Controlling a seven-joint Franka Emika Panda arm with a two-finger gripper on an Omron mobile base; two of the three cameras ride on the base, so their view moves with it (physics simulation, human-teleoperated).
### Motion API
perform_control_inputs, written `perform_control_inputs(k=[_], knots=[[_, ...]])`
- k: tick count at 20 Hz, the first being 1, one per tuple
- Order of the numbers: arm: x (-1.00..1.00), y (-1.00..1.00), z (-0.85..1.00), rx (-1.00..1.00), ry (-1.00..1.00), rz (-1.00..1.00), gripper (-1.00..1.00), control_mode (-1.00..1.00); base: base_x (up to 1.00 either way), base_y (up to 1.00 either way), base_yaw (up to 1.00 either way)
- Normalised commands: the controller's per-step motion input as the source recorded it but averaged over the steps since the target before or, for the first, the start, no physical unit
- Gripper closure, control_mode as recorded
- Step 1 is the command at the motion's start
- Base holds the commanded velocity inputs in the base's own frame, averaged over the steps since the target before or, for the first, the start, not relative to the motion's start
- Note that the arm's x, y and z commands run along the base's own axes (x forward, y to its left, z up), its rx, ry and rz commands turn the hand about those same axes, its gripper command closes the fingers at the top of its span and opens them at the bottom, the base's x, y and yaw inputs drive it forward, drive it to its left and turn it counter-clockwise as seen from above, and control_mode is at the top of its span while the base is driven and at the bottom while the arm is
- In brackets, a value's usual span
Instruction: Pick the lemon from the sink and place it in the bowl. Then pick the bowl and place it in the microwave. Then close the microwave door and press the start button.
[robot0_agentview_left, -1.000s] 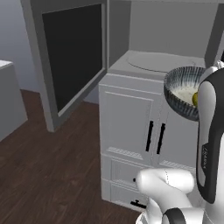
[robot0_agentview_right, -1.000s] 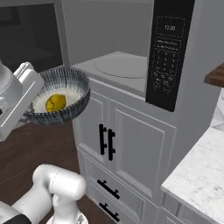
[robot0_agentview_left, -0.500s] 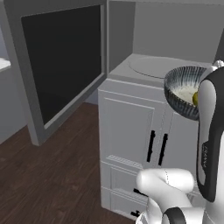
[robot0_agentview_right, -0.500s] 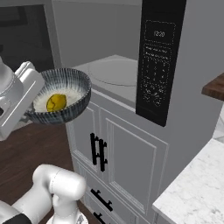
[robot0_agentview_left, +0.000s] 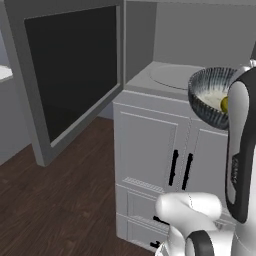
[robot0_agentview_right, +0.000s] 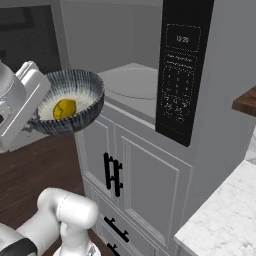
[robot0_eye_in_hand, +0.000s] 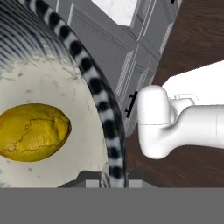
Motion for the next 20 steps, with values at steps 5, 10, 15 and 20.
perform_control_inputs(k=[5,10,15,20], knots=[[0.77,-0.24,0.06,0.01,0.01,0.01,1.0,-1.0,0.0,0.0,0.0],[0.86,-0.32,0.0,0.01,-0.02,0.03,1.0,-1.0,0.0,0.0,0.0],[0.65,-0.06,-0.09,0.0,-0.18,0.01,1.0,-1.0,0.0,0.0,0.0],[0.67,0.0,-0.07,0.0,-0.09,0.0,1.0,-1.0,0.0,0.0,0.0]])
